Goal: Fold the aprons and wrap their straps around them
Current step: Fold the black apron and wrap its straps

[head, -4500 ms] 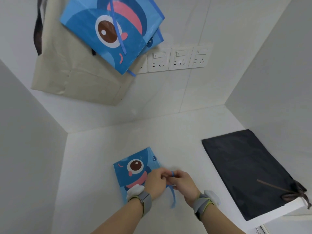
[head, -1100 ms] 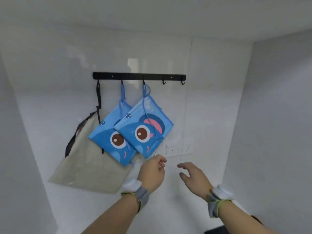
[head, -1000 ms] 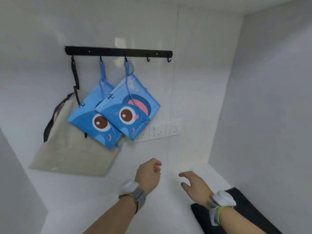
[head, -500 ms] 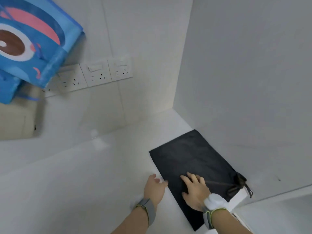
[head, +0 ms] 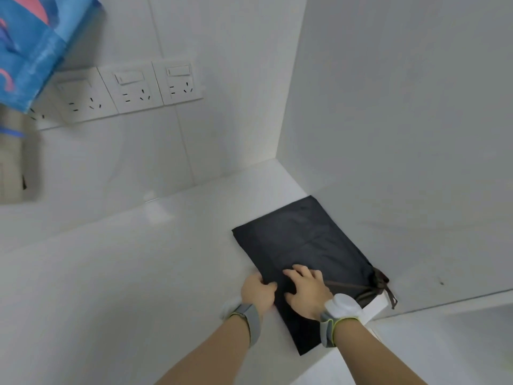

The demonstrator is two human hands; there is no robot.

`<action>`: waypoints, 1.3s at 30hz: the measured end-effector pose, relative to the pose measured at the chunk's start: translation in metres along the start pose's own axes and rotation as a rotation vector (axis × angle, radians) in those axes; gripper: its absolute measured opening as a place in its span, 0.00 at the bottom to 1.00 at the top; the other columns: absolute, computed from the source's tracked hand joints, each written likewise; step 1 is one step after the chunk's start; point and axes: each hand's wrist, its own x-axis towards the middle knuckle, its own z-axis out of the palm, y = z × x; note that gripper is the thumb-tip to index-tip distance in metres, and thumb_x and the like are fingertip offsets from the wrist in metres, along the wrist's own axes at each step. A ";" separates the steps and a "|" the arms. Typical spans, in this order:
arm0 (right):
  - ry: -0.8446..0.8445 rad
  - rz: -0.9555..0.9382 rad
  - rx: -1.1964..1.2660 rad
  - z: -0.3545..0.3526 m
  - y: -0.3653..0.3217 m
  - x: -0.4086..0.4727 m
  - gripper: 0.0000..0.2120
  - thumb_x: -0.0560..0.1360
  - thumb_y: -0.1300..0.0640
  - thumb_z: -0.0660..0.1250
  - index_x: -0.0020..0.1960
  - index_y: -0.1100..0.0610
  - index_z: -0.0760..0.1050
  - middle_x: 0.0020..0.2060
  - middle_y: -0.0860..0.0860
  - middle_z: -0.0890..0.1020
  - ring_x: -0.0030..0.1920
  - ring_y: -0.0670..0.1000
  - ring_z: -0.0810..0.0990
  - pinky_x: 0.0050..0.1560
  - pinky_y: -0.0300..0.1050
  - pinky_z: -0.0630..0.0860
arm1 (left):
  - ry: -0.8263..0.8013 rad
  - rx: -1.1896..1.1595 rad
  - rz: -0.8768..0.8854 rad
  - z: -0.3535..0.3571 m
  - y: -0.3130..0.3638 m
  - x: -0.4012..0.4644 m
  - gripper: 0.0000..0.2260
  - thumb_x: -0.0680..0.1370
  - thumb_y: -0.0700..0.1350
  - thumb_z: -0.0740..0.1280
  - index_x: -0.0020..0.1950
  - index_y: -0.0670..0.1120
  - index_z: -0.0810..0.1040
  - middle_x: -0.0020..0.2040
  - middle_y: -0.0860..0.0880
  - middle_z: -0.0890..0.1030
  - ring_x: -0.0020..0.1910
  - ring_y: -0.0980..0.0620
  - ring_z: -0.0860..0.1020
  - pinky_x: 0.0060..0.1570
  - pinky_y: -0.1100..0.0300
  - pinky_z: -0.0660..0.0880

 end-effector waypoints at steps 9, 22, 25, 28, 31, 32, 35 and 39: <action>0.041 -0.165 0.072 0.040 -0.099 -0.006 0.31 0.78 0.46 0.59 0.77 0.37 0.49 0.79 0.43 0.53 0.78 0.57 0.50 0.76 0.58 0.54 | 0.245 0.181 0.106 -0.114 -0.028 -0.012 0.05 0.78 0.45 0.65 0.50 0.49 0.80 0.44 0.51 0.82 0.44 0.48 0.80 0.47 0.54 0.78; -0.052 -0.534 -0.200 0.157 -0.308 -0.053 0.31 0.77 0.50 0.59 0.77 0.43 0.54 0.79 0.47 0.52 0.78 0.57 0.47 0.75 0.57 0.53 | 0.418 0.115 -0.076 -0.337 -0.176 -0.091 0.14 0.78 0.42 0.65 0.63 0.48 0.77 0.58 0.47 0.82 0.54 0.47 0.79 0.57 0.54 0.75; -0.026 -0.532 -0.221 0.162 -0.312 -0.053 0.31 0.77 0.51 0.60 0.77 0.43 0.55 0.79 0.45 0.52 0.78 0.55 0.48 0.75 0.55 0.54 | 0.352 0.070 -0.028 -0.343 -0.185 -0.095 0.20 0.77 0.39 0.64 0.69 0.50 0.72 0.61 0.47 0.80 0.57 0.48 0.78 0.61 0.52 0.74; -0.091 -0.571 -0.027 0.152 -0.306 -0.048 0.30 0.77 0.56 0.61 0.77 0.45 0.58 0.78 0.44 0.56 0.78 0.50 0.50 0.76 0.46 0.53 | 0.428 0.145 -0.029 -0.333 -0.184 -0.096 0.26 0.77 0.39 0.64 0.75 0.47 0.62 0.70 0.45 0.72 0.65 0.46 0.73 0.65 0.55 0.71; -0.082 -0.550 0.362 0.137 -0.292 -0.054 0.28 0.78 0.63 0.62 0.74 0.44 0.65 0.73 0.39 0.64 0.75 0.39 0.55 0.72 0.32 0.52 | 0.612 0.431 0.027 -0.319 -0.181 -0.102 0.36 0.77 0.42 0.66 0.79 0.46 0.49 0.78 0.46 0.56 0.75 0.46 0.61 0.72 0.51 0.64; -0.046 -0.516 0.437 0.132 -0.283 -0.055 0.27 0.78 0.63 0.62 0.72 0.44 0.67 0.71 0.38 0.67 0.73 0.37 0.58 0.71 0.32 0.54 | 0.608 0.505 0.113 -0.310 -0.180 -0.102 0.36 0.77 0.43 0.66 0.79 0.47 0.50 0.78 0.48 0.55 0.75 0.47 0.59 0.73 0.51 0.63; 0.063 -0.390 0.543 0.123 -0.250 -0.053 0.24 0.76 0.65 0.63 0.66 0.44 0.73 0.64 0.39 0.75 0.66 0.41 0.71 0.70 0.39 0.65 | 0.457 0.471 0.286 -0.277 -0.172 -0.100 0.26 0.78 0.43 0.65 0.75 0.50 0.63 0.73 0.52 0.66 0.71 0.53 0.64 0.69 0.60 0.66; 0.220 -0.205 0.635 0.107 -0.203 -0.051 0.23 0.71 0.72 0.61 0.54 0.46 0.77 0.49 0.48 0.79 0.51 0.48 0.78 0.58 0.45 0.75 | 0.267 0.497 0.367 -0.232 -0.159 -0.092 0.11 0.80 0.44 0.63 0.61 0.52 0.78 0.56 0.55 0.77 0.57 0.55 0.74 0.57 0.64 0.72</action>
